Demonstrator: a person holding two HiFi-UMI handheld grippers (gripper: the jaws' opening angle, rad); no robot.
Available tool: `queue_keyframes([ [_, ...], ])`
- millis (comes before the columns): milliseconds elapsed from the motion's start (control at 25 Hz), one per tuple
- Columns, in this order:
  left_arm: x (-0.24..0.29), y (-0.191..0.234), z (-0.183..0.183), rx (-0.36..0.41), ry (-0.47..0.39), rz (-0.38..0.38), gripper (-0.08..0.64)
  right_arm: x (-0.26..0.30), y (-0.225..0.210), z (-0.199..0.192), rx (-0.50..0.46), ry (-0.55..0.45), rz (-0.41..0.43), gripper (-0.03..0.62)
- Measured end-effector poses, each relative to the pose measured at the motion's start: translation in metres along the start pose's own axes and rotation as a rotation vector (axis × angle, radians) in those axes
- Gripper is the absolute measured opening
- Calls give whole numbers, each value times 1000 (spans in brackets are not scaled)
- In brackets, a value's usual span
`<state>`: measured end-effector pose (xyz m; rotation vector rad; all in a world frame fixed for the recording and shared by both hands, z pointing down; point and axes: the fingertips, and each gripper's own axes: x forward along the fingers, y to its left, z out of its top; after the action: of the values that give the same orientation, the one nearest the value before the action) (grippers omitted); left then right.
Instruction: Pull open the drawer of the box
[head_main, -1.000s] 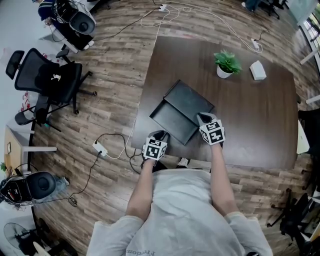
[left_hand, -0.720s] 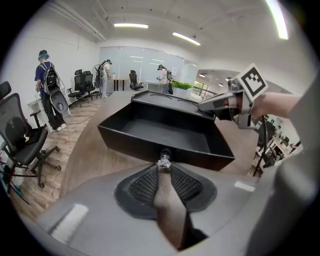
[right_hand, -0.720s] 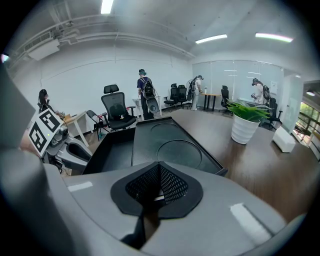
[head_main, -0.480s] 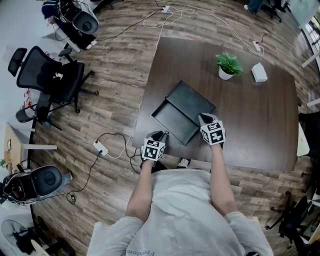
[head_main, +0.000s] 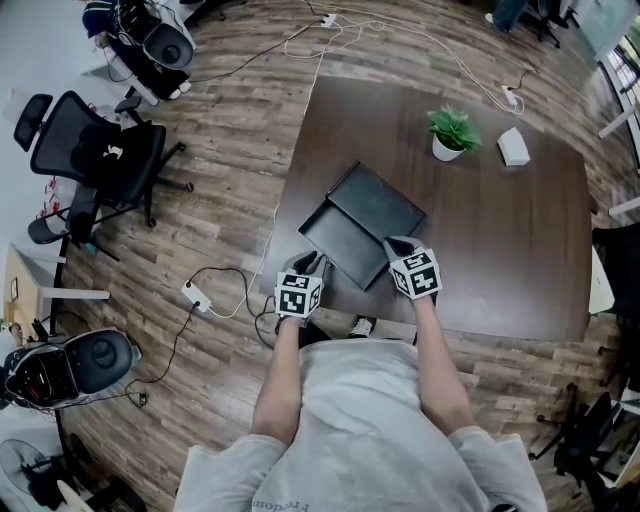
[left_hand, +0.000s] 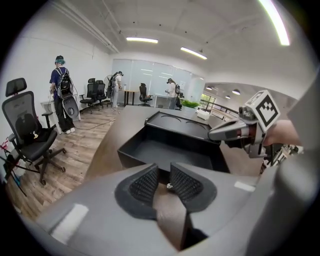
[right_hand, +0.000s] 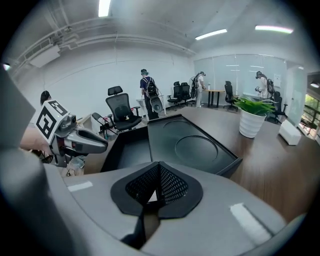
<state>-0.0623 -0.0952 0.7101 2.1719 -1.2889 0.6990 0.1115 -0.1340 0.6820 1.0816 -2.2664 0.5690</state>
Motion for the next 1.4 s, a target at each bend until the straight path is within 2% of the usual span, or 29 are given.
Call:
queue_keyframes([
  [200,-2,-8,13,3,-26,-16,135,-6,0,5,39,-54,26,2],
  [360,0,-12,16,11,-31,-25,135,-9,5,10,26,-69,42,2],
  [520,1,-15,18,15,-37,-24,126,-8,12,11,5,-62,71,2],
  [840,-1,-9,24,13,-51,-9,55,-6,18,8,6,-49,93,2],
  [1400,0,-17,24,19,-46,-24,54,-9,14,6,-1,-43,88,2],
])
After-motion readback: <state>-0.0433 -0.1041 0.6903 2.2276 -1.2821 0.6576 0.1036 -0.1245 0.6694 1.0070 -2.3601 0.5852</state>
